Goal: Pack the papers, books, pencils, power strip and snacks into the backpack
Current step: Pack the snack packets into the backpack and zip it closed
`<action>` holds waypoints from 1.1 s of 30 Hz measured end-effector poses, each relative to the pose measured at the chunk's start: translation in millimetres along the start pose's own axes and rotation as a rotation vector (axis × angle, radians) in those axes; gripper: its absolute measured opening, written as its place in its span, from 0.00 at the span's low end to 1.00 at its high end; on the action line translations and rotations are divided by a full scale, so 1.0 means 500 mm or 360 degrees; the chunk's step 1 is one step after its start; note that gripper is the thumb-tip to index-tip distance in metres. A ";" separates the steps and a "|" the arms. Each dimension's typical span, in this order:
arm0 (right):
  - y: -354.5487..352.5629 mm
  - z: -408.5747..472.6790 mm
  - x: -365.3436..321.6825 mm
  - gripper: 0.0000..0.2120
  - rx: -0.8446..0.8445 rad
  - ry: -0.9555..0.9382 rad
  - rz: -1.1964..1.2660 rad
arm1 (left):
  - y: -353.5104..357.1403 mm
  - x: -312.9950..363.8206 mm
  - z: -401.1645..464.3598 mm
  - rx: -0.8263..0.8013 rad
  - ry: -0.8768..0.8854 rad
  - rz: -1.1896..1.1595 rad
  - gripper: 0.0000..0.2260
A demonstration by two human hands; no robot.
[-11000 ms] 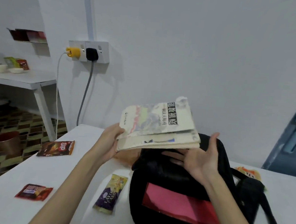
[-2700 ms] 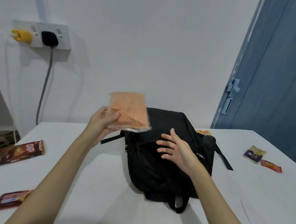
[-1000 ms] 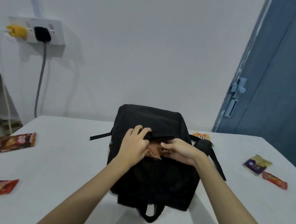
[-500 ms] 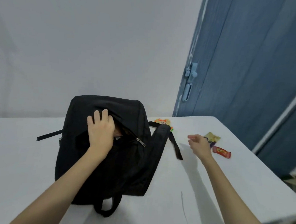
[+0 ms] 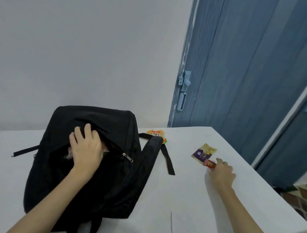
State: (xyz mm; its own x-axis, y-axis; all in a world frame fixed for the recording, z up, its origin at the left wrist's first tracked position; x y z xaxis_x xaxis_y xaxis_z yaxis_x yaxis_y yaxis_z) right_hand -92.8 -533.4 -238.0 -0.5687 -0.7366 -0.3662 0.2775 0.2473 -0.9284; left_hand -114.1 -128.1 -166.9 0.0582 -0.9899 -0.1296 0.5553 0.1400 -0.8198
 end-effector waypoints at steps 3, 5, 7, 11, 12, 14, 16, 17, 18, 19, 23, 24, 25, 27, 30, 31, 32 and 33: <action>0.012 -0.008 -0.017 0.14 0.0166 -0.0023 -0.0077 | -0.017 -0.032 0.002 0.0074 0.0141 -0.0007 0.18; 0.018 -0.025 -0.035 0.13 0.0223 0.0005 0.0119 | -0.031 -0.064 0.005 0.0138 0.0208 -0.0089 0.16; 0.020 -0.046 -0.058 0.14 0.0190 -0.0028 0.0432 | -0.037 -0.091 0.004 0.0246 0.0180 -0.0207 0.14; -0.002 -0.131 -0.139 0.08 0.0000 -0.0300 0.1074 | -0.026 -0.094 -0.011 0.0537 0.0146 -0.0081 0.16; -0.013 -0.169 -0.169 0.06 -0.0083 -0.0405 0.1216 | -0.023 -0.089 -0.013 0.0564 0.0152 -0.0031 0.16; -0.045 -0.259 -0.227 0.07 -0.0208 -0.0664 0.1477 | -0.026 -0.081 -0.011 0.0560 0.0163 -0.0072 0.14; -0.065 -0.343 -0.281 0.06 -0.0253 -0.1054 0.1505 | -0.042 -0.084 -0.006 0.0531 0.0173 -0.0227 0.13; -0.066 -0.376 -0.303 0.05 -0.0260 -0.1256 0.1404 | -0.052 -0.086 -0.005 0.0514 0.0198 -0.0312 0.12; -0.062 -0.404 -0.325 0.06 -0.0209 -0.1421 0.1261 | -0.061 -0.091 -0.008 0.0495 0.0239 -0.0384 0.11; -0.054 -0.415 -0.342 0.06 -0.0092 -0.1552 0.1110 | -0.068 -0.088 -0.010 0.0480 0.0292 -0.0448 0.10; -0.013 -0.429 -0.417 0.09 0.0387 -0.1683 0.0590 | -0.074 -0.099 -0.049 0.0448 0.0477 -0.0697 0.11; -0.007 -0.425 -0.431 0.10 0.0447 -0.1641 0.0515 | -0.072 -0.100 -0.056 0.0422 0.0516 -0.0761 0.13; -0.001 -0.416 -0.439 0.11 0.0492 -0.1593 0.0467 | -0.068 -0.096 -0.059 0.0382 0.0538 -0.0816 0.17; 0.005 -0.409 -0.447 0.12 0.0500 -0.1530 0.0418 | -0.062 -0.084 -0.055 0.0281 0.0563 -0.0846 0.25; 0.020 -0.409 -0.442 0.12 0.0385 -0.1518 0.0341 | -0.048 -0.050 -0.036 0.0111 0.0663 -0.0624 0.32; 0.026 -0.407 -0.439 0.10 0.0312 -0.1495 0.0361 | -0.042 -0.040 -0.030 0.0077 0.0688 -0.0507 0.31; 0.029 -0.399 -0.432 0.07 0.0235 -0.1450 0.0422 | -0.037 -0.029 -0.024 0.0064 0.0706 -0.0431 0.28; 0.028 -0.388 -0.425 0.06 0.0123 -0.1394 0.0505 | -0.033 -0.021 -0.019 0.0069 0.0727 -0.0374 0.24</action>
State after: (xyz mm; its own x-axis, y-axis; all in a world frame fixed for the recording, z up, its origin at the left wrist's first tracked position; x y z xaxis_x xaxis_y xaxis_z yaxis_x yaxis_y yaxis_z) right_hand -118.5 -251.2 -185.7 0.3204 -0.8615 -0.3940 0.3887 0.4988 -0.7747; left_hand -131.4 -119.9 -157.3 -0.4353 -0.8814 -0.1833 0.5444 -0.0955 -0.8334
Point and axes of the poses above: each hand's wrist, its own z-axis towards the middle knuckle, its own y-axis out of the palm, x = y × z, the point moved 2 cm from there along z, towards the middle knuckle, and after that the axes turned 8 degrees about y, right-handed, at the moved point
